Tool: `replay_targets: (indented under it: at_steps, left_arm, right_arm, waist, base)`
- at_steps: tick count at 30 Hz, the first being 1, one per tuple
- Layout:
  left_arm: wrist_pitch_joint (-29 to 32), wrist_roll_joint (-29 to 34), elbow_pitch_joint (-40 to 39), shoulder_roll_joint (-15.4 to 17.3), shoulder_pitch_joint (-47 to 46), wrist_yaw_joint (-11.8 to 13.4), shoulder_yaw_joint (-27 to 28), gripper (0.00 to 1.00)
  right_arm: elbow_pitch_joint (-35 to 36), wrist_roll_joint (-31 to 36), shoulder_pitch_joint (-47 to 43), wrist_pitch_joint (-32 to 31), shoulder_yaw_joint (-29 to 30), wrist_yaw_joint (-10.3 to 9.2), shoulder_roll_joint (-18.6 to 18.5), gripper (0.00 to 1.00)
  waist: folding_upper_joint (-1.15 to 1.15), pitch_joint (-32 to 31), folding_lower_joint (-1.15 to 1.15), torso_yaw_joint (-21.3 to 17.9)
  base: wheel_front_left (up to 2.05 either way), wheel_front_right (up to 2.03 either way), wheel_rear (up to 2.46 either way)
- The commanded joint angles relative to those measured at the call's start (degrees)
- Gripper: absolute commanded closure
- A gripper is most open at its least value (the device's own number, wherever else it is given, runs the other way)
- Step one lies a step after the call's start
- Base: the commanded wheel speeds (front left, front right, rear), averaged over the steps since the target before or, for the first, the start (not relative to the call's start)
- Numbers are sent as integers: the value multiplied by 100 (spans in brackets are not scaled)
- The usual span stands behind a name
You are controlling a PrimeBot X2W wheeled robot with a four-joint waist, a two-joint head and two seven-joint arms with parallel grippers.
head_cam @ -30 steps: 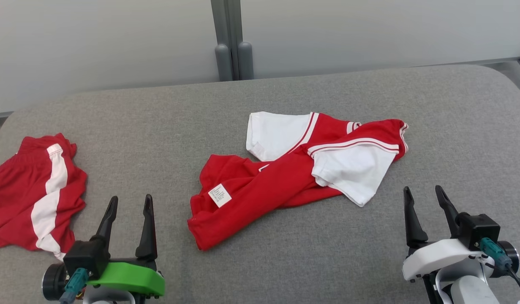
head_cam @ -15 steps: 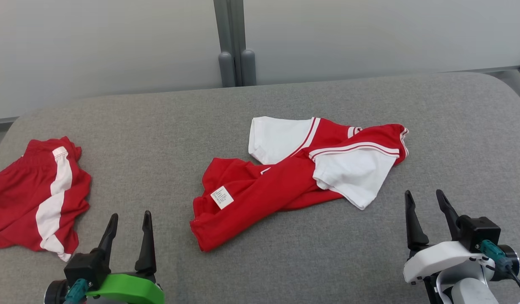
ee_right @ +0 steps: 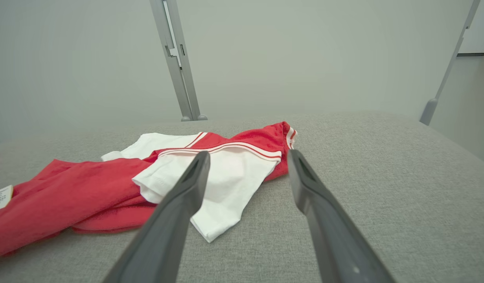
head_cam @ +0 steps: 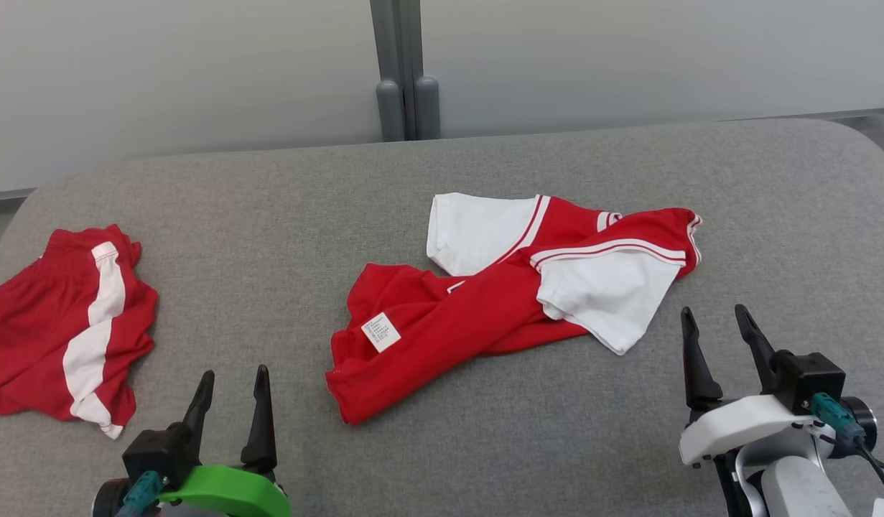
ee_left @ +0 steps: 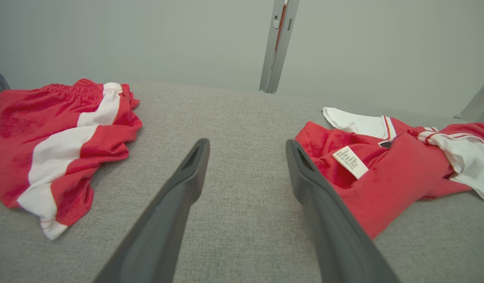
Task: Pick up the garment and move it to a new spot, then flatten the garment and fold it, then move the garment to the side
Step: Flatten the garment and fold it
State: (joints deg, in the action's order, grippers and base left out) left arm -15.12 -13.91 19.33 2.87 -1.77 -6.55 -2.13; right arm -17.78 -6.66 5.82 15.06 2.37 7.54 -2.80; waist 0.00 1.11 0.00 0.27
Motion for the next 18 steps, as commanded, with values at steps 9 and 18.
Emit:
replay_targets:
  at_steps: [9, 18]
  left_arm:
    - [361, -950, 921, 19, -716, -80, -945, 0]
    - [1402, -1468, 968, 16, -1193, 158, -1553, 0]
  right_arm:
    - [-899, -212, 875, -1095, -69, -10, -19, 0]
    - [-2170, -328, 1667, -1605, 94, -9, -18, 0]
  waist:
    - [0, 151, 0, -18]
    - [0, 366, 0, 129]
  base:
    - [0, 0, 0]
    - [0, 0, 0]
